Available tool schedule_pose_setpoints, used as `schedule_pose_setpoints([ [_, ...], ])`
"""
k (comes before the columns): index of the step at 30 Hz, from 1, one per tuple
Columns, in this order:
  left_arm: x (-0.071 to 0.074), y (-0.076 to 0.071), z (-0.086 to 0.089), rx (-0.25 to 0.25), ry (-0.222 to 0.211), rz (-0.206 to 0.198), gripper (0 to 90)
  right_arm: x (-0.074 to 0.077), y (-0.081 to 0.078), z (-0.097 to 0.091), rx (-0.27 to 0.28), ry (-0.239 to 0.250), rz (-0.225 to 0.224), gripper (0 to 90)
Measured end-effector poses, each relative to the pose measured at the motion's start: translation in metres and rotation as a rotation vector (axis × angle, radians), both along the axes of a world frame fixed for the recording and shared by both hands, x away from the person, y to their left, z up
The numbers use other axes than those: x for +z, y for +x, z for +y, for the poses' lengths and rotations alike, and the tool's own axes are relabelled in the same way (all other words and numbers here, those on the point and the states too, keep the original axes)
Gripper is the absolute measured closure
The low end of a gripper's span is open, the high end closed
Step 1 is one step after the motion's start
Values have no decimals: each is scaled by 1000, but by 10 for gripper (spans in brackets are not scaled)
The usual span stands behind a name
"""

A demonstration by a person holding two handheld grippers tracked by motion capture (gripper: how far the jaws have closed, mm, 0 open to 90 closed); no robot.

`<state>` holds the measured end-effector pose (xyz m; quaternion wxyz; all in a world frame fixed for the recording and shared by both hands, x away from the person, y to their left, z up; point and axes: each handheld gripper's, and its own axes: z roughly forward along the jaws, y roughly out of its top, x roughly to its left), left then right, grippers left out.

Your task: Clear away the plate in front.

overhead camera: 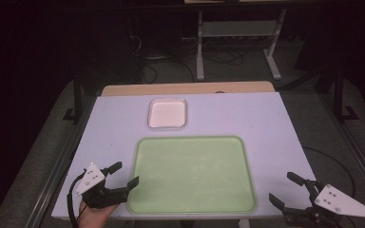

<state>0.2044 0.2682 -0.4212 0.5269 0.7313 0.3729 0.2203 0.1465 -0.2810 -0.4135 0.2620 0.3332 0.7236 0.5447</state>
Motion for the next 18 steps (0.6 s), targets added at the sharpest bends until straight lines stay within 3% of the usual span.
schedule_pose_setpoints([
  [17,1,3,0,-4,7,11,181,1,-3,0,2,3,-13,136],
  [18,3,3,1,-4,-10,16,181,1,-3,0,0,9,-13,136],
])
